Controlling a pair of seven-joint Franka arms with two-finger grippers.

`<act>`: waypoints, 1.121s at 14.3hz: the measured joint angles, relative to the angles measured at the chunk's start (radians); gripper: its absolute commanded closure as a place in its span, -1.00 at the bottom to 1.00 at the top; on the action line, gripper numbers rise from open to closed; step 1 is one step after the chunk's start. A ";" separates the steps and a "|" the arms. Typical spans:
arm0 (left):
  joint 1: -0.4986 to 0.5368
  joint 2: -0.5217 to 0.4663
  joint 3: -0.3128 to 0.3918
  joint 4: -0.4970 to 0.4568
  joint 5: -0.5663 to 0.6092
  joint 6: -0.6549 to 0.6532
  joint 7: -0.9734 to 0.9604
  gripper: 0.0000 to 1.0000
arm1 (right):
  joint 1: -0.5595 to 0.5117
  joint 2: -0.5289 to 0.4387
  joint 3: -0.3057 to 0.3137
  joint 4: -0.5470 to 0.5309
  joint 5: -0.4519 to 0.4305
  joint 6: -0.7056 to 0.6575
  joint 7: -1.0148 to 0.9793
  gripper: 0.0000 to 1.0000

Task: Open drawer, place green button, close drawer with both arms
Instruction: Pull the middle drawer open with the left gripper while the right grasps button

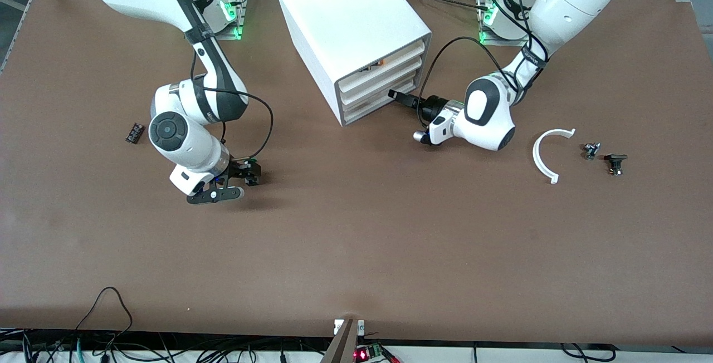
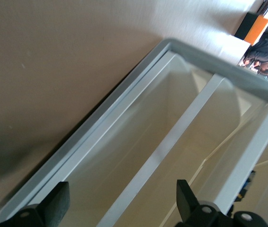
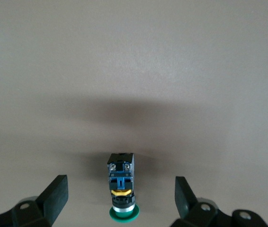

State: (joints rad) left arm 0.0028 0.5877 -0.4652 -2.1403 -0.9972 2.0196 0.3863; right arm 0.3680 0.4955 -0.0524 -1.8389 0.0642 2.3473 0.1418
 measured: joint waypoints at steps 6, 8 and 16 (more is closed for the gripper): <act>-0.019 0.011 -0.013 -0.021 -0.008 0.033 0.006 1.00 | 0.001 0.007 0.034 -0.095 0.000 0.099 0.000 -1.00; -0.017 0.005 -0.021 -0.012 -0.012 0.031 0.007 1.00 | 0.001 0.007 0.040 -0.128 0.000 0.143 0.000 -1.00; 0.023 -0.009 -0.014 -0.004 -0.012 0.028 0.031 1.00 | 0.001 0.045 0.047 -0.165 -0.001 0.232 -0.001 -0.91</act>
State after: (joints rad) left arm 0.0254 0.5792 -0.4789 -2.1446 -1.0089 2.0474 0.4168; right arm 0.3688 0.5404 -0.0059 -2.0041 0.0635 2.5794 0.1403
